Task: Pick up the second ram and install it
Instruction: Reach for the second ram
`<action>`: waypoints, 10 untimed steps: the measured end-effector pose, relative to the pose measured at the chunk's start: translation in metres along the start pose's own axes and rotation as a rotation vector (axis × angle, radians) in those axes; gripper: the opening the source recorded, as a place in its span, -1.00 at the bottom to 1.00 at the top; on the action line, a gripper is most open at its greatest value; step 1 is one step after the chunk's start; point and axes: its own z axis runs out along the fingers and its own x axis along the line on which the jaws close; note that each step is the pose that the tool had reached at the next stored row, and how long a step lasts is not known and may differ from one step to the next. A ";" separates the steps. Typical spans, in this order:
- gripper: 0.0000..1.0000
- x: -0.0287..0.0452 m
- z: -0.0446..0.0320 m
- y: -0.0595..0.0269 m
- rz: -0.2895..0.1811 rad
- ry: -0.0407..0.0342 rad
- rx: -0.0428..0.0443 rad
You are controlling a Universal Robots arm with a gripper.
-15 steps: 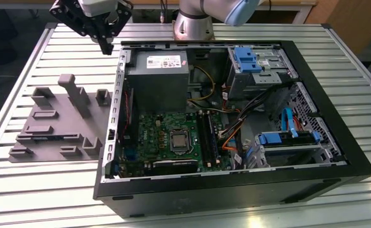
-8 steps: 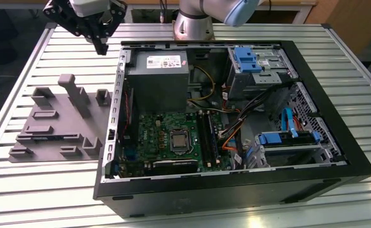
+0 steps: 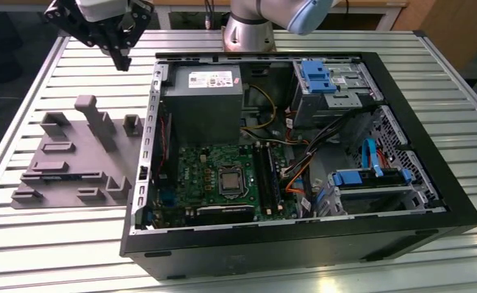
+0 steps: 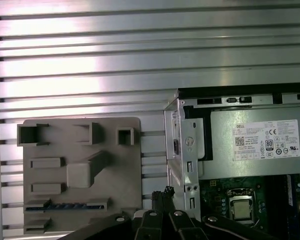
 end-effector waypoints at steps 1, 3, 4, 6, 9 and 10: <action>-0.79 0.0016 0.0000 -0.0001 0.000 -0.0001 0.0000; -0.79 0.0048 0.0000 -0.0004 0.000 0.0000 0.0000; -0.79 0.0066 -0.0001 -0.0005 0.000 0.0000 0.0001; -0.79 0.0098 0.0001 -0.0007 0.000 0.0000 0.0000; -0.79 0.0149 0.0002 -0.0011 0.000 0.0002 0.0000; -0.79 0.0167 0.0002 -0.0013 0.000 0.0002 0.0000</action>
